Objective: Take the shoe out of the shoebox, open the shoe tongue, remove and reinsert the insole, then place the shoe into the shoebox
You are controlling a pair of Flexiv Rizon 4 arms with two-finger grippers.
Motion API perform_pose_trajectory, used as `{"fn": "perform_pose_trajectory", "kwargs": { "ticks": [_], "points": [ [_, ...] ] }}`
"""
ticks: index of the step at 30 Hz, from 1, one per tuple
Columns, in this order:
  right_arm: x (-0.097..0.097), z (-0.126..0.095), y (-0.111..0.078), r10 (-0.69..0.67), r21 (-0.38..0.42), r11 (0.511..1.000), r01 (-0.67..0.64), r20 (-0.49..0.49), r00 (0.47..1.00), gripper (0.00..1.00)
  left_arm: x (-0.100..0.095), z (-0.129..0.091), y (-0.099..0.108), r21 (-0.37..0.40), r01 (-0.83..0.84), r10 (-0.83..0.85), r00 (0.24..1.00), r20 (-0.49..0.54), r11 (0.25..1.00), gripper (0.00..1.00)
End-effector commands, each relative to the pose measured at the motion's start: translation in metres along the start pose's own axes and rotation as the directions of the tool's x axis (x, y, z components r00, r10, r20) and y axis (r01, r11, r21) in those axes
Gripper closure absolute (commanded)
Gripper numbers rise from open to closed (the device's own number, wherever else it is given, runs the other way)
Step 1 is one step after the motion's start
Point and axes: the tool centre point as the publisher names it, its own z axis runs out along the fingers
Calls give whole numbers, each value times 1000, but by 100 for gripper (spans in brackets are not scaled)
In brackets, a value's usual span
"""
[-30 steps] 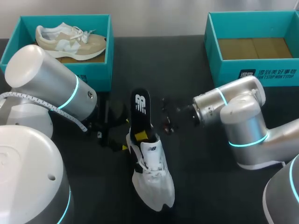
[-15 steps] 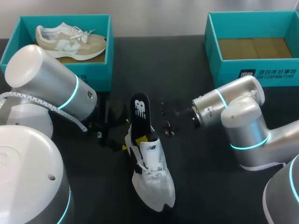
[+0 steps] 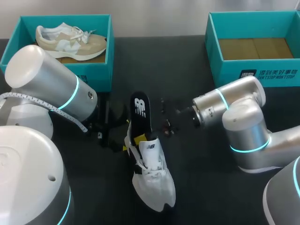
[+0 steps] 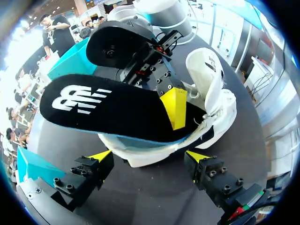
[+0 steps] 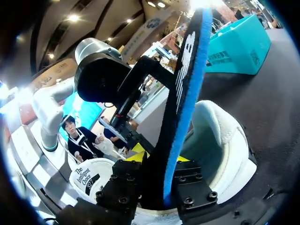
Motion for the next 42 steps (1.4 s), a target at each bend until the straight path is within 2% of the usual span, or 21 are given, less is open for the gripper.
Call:
{"fn": "perform_pose_trajectory", "kwargs": {
  "ticks": [1, 5, 7, 11, 17, 30, 35, 38, 40, 42],
  "points": [
    [-3, -1, 1, -7, 0, 1000, 7, -7, 1000, 71, 0, -1, 0, -1, 0, 0, 1000, -1, 1000, 0],
    [-4, -2, 4, -25, -6, 1000, 25, -26, 999, 69, 0, -1, 0, -1, 0, 0, 1000, -1, 1000, 0],
    [-3, -2, 7, -39, -13, 999, 38, -39, 998, 63, 0, -1, 0, -1, 0, 0, 1000, -1, 1000, 0],
    [-4, -3, 12, -57, -14, 998, 56, -55, 997, 59, 0, -1, 0, -1, 0, 0, 1000, -1, 1000, 0],
    [-4, -4, 19, -83, -24, 996, 81, -78, 993, 60, 0, -1, 0, -1, 0, 0, 1000, -1, 1000, 0],
    [-7, -5, 31, -47, -123, 992, 38, -69, 996, 63, 0, -1, 0, -1, 0, 0, 1000, -1, 1000, 0],
    [-5, -5, 33, -37, -130, 991, 28, -68, 997, 67, 0, -1, 0, -1, 0, 0, 1000, -1, 1000, 0],
    [-3, -5, 33, -31, -133, 991, 21, -69, 997, 82, 0, -1, 0, -1, 0, 0, 1000, -1, 1000, 0],
    [-2, -4, 32, -20, -136, 991, 10, -71, 997, 100, 0, -1, 0, -1, 0, 0, 1000, -1, 1000, 0],
    [-1, -4, 32, -9, -135, 991, -2, -77, 997, 100, 0, -1, 0, -1, 0, 0, 1000, -1, 1000, 0]
  ]
}}
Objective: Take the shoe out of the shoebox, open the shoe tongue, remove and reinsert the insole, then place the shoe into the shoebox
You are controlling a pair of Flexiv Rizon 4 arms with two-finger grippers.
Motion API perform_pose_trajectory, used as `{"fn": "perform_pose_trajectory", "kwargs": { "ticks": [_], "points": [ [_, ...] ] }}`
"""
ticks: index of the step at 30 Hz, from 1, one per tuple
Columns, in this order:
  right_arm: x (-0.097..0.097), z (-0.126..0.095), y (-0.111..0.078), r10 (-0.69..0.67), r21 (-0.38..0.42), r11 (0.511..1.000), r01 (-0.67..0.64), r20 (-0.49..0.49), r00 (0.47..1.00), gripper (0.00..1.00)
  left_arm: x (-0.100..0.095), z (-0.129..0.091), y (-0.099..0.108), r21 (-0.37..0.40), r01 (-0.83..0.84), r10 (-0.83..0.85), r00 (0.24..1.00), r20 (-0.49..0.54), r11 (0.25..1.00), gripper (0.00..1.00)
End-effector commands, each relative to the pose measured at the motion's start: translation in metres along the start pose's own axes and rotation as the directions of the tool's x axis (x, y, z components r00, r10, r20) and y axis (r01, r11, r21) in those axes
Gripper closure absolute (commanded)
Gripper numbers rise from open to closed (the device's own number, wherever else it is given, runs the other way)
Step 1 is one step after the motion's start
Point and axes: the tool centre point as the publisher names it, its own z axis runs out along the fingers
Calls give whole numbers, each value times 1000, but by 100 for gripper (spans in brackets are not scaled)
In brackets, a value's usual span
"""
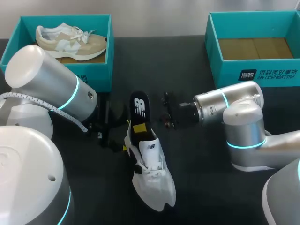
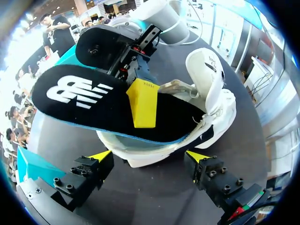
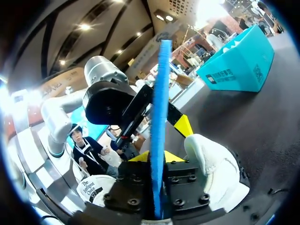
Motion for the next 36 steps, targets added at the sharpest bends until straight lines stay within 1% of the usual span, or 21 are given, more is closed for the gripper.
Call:
{"fn": "perform_pose_trajectory", "kwargs": {
  "ticks": [1, 5, 14, 23, 28, 31, 33, 34, 35, 36],
  "points": [
    [2, 3, -2, 21, 4, 1000, -21, 2, 1000, 100, 0, -1, 0, -1, -1, 1, 1000, -1, 1000, 0],
    [1, 6, -6, 44, 26, 999, -44, -7, 999, 100, 0, -1, 0, -1, -1, 1, 1000, -1, 1000, 0],
    [0, 9, -27, 60, 112, 992, -56, -38, 997, 100, 0, -1, 0, -1, -1, 1, 1000, -1, 1000, 0],
    [3, 5, -46, 90, 134, 987, -88, -11, 996, 100, 0, -1, 0, -1, -1, 1, 1000, -1, 1000, 0],
    [9, 6, -50, 88, 152, 985, -87, -4, 996, 100, 0, -1, 0, -1, -1, 1, 1000, -1, 1000, 0],
    [11, 9, -49, 80, 165, 983, -78, -5, 997, 100, 0, -1, 0, -1, -1, 1, 1000, -1, 1000, 0],
    [13, 10, -46, 66, 160, 985, -64, -7, 998, 100, 0, -1, 0, -1, -1, 1, 1000, -1, 1000, 0],
    [13, 10, -44, 59, 155, 986, -57, -9, 998, 88, 0, -1, 0, -1, -1, 1, 1000, -1, 1000, 0],
    [13, 10, -42, 51, 152, 987, -49, -9, 999, 69, 0, -1, 0, -1, -1, 1, 1000, -1, 1000, 0],
    [14, 10, -40, 45, 149, 988, -43, -8, 999, 59, 0, -1, 0, -1, -1, 1, 1000, -1, 1000, 0]
  ]
}}
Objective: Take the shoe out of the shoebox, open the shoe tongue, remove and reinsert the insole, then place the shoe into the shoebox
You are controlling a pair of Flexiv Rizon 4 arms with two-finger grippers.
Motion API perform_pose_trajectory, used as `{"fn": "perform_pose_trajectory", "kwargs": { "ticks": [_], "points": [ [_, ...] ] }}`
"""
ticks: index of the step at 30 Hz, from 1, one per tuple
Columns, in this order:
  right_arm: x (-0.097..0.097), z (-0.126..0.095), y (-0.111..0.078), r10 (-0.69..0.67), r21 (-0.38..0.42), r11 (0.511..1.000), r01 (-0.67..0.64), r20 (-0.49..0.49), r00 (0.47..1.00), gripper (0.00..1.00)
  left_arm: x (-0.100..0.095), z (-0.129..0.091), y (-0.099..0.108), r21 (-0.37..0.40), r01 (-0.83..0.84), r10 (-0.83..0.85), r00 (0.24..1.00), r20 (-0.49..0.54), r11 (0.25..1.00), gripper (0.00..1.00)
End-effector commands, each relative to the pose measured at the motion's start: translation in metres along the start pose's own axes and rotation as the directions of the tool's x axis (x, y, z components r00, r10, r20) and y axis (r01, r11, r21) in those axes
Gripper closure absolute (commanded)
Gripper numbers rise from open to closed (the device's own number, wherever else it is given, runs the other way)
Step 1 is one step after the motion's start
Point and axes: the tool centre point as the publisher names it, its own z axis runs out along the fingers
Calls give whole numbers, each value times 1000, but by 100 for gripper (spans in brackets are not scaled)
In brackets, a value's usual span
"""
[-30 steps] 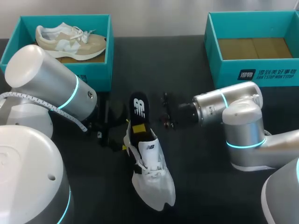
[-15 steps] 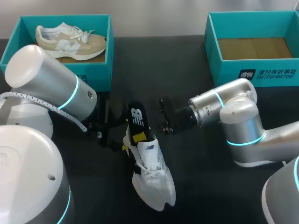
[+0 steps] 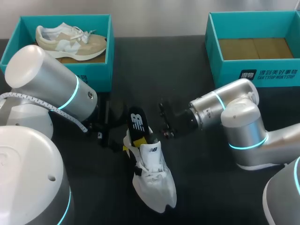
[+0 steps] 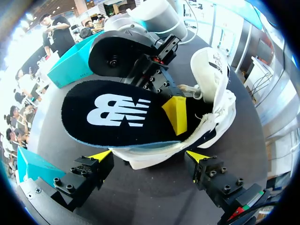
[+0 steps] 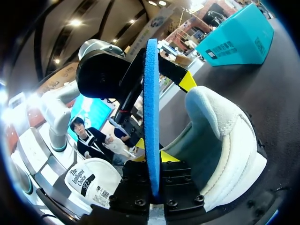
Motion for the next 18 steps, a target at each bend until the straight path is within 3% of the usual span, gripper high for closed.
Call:
{"fn": "perform_pose_trajectory", "kwargs": {
  "ticks": [1, 11, 18],
  "points": [
    [4, 1, 4, -17, -9, 1000, 17, 12, 1000, 56, 0, -1, 0, -1, 0, 0, 1000, -1, 1000, 0],
    [5, 0, 17, -53, -14, 998, 53, 23, 998, 56, 0, -1, 0, -1, 0, 0, 1000, -1, 1000, 0],
    [4, -3, 24, -65, -23, 998, 66, 32, 997, 66, 0, -1, 0, -1, 0, 0, 1000, -1, 1000, 0]
  ]
}}
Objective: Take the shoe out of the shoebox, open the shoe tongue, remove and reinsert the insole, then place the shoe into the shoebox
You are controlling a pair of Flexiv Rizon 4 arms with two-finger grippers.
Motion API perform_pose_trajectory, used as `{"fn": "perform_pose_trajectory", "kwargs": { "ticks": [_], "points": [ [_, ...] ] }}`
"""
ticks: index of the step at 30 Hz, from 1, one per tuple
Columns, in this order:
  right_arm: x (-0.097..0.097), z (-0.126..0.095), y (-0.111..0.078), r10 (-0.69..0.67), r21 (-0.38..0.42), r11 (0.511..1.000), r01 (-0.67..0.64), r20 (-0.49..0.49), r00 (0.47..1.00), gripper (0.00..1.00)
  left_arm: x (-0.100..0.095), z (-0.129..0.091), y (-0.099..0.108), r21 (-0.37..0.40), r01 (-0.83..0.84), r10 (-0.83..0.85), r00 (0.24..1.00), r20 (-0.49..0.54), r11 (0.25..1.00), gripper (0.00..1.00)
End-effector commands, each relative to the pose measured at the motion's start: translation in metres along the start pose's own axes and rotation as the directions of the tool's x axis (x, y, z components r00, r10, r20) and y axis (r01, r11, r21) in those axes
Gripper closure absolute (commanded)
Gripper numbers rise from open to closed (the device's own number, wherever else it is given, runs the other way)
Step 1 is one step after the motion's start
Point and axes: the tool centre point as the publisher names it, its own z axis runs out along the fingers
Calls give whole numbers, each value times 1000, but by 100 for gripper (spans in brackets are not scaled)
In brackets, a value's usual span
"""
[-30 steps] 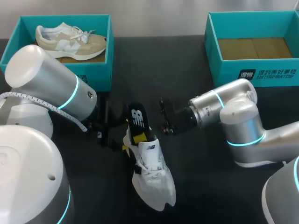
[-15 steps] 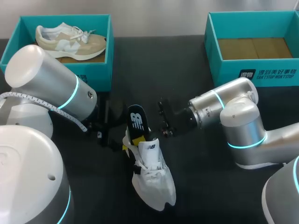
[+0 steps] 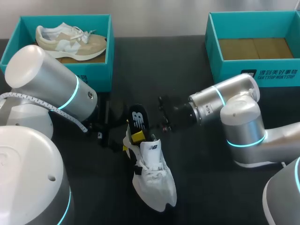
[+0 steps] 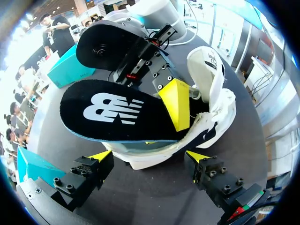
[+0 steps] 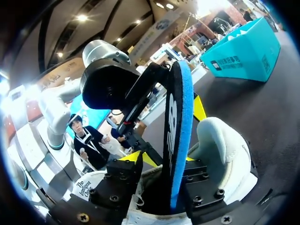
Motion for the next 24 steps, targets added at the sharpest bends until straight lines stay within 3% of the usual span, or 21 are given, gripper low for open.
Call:
{"fn": "perform_pose_trajectory", "kwargs": {
  "ticks": [1, 4, 7, 8, 9, 10, 24],
  "points": [
    [1, -1, 3, -3, -1, 1000, 3, 6, 1000, 67, 0, -1, 0, -1, -1, 1, 1000, -1, 1000, 0],
    [-2, -3, 4, -2, -15, 1000, 3, 4, 1000, 69, 0, -1, 0, -1, -1, 1, 1000, -1, 1000, 0],
    [-5, -4, 3, -1, -31, 1000, 1, 1, 1000, 76, 0, -1, 0, -1, -1, 1, 1000, -1, 1000, 0],
    [-6, -4, 3, 1, -35, 999, -1, 1, 1000, 83, 0, -1, 0, -1, -1, 1, 1000, -1, 1000, 0],
    [-7, -4, 3, 2, -39, 999, -2, 0, 1000, 98, 0, -1, 0, -1, -1, 1, 1000, -1, 1000, 0],
    [-7, -4, 2, 3, -41, 999, -3, 0, 1000, 100, 0, -1, 0, -1, -1, 1, 1000, -1, 1000, 0],
    [-9, 5, -24, 102, 15, 995, -101, -35, 994, 100, 0, -1, 0, -1, -1, 1, 1000, -1, 1000, 0]
  ]
}}
